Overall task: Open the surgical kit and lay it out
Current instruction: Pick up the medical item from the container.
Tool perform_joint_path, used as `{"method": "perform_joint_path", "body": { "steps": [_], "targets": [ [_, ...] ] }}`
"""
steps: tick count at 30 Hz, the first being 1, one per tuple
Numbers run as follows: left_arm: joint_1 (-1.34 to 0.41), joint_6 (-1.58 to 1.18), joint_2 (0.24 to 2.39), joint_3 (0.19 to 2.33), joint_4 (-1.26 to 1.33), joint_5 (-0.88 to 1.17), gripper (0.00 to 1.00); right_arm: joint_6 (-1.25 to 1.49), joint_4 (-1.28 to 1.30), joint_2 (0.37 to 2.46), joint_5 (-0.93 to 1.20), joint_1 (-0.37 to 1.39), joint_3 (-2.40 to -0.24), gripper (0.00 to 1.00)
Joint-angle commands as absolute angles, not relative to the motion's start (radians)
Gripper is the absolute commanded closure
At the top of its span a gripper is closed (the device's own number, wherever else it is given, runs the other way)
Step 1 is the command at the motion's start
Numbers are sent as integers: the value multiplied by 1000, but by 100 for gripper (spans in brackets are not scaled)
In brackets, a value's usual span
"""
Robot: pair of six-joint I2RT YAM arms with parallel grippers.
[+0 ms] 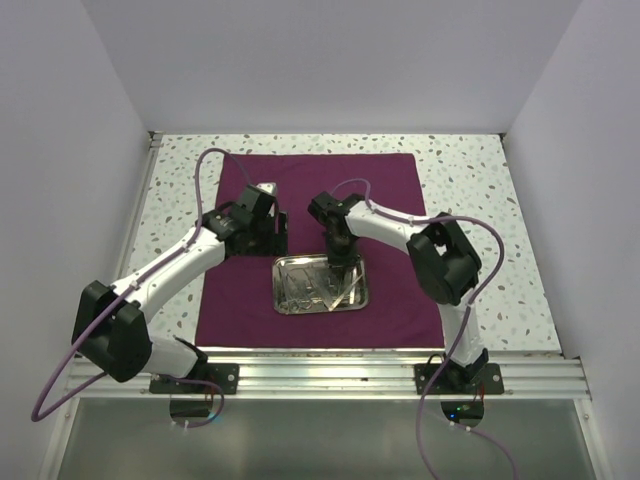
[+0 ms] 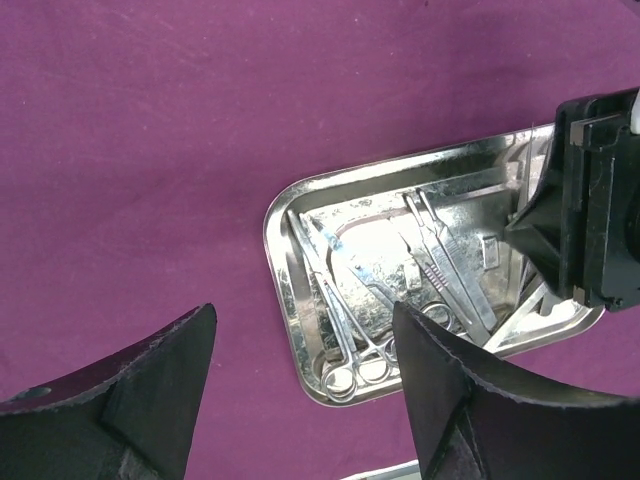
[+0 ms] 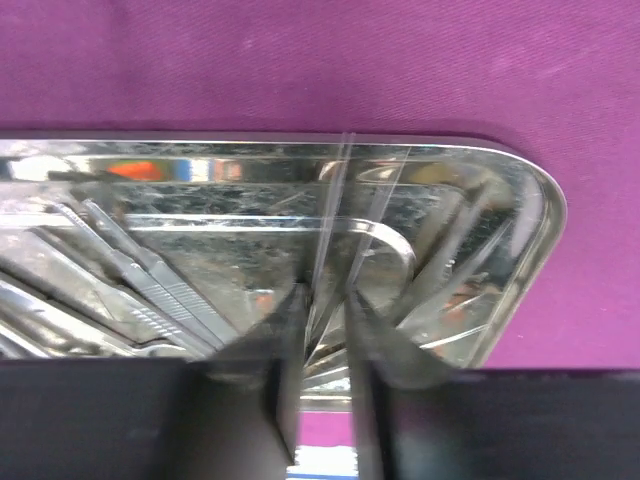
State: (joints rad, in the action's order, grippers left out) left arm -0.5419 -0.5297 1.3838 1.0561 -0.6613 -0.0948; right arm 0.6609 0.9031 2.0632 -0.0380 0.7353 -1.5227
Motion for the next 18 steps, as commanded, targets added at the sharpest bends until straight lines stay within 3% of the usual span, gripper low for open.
{"method": "perform_joint_path", "body": {
  "steps": [1, 4, 7, 12, 18],
  "targets": [
    [-545, -497, 1350, 1062, -664, -114, 25, 673, 907, 2111, -110, 744, -1557, 80],
    [-543, -492, 1356, 1069, -663, -114, 26, 667, 925, 2137, -112, 744, -1584, 99],
    [-543, -489, 1365, 1098, -675, -115, 27, 655, 956, 2126, -136, 742, -1632, 100],
    [-543, -476, 1385, 1157, -689, -127, 29, 608, 1098, 2138, -209, 713, -1905, 100],
    [-545, -456, 1472, 1233, -702, -54, 34, 557, 1184, 2301, -221, 602, -2245, 100]
  ]
}}
